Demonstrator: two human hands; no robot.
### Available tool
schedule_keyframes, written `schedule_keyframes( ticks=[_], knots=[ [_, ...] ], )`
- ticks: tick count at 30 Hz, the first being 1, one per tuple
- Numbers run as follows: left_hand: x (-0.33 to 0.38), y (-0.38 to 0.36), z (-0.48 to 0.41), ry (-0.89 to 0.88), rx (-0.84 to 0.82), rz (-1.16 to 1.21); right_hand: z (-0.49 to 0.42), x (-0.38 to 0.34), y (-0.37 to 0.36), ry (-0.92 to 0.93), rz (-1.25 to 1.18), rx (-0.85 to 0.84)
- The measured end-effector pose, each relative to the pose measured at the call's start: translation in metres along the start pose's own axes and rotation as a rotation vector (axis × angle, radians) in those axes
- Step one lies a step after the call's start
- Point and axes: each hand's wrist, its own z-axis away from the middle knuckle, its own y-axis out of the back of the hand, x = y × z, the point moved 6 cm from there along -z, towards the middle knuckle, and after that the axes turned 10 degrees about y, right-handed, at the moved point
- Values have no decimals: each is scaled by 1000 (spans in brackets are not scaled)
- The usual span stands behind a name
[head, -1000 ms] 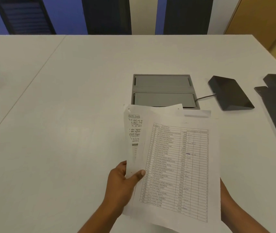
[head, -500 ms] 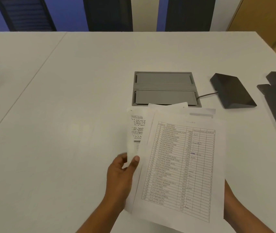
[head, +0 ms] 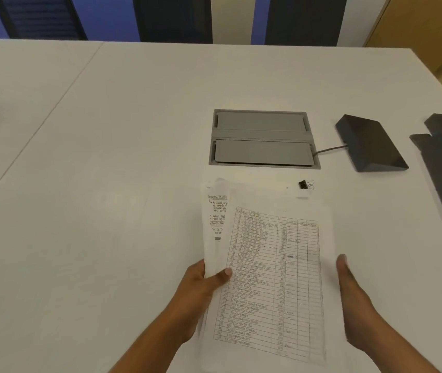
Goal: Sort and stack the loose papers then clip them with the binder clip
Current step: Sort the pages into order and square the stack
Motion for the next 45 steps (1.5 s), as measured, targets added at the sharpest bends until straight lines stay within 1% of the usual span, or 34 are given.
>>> schedule_keyframes(
  ticks=[2,4,6,11,16,20,23,26,31,35,39,42,45],
  knots=[
    [2,-2,-1,-30,-13,-49,-14,3,-2,104,96,-62],
    [6,-5,-2,-65,-21,-107,-26,4,2,216,127,-67],
    [11,-7,-5,-96,-11,-146,-35,3,7,270,122,-60],
    [27,-10,-22,-195,112,-160,-49,-18,-4,413,143,-52],
    [57,-15,-28,-387,190,-143,-62,-43,-14,535,170,-23],
    [77,-13,-27,-505,205,-77,-63,-50,-20,601,174,-92],
    [85,-16,-24,-575,197,-147,-60,-52,-24,668,140,-157],
    [90,-18,-20,-627,205,-167,-60,-52,-23,700,118,-190],
    [101,-19,-17,-728,162,-94,-62,-51,-16,697,134,-187],
    [104,-21,-24,-713,184,-104,-65,-52,-10,695,157,-179],
    [106,-20,-25,-754,135,-98,-65,-56,-7,686,152,-180],
    [104,-22,-27,-702,123,-161,-65,-62,-7,697,185,-156],
    [95,-22,-38,-607,114,-231,-72,-58,-4,671,165,-160]
  ],
)
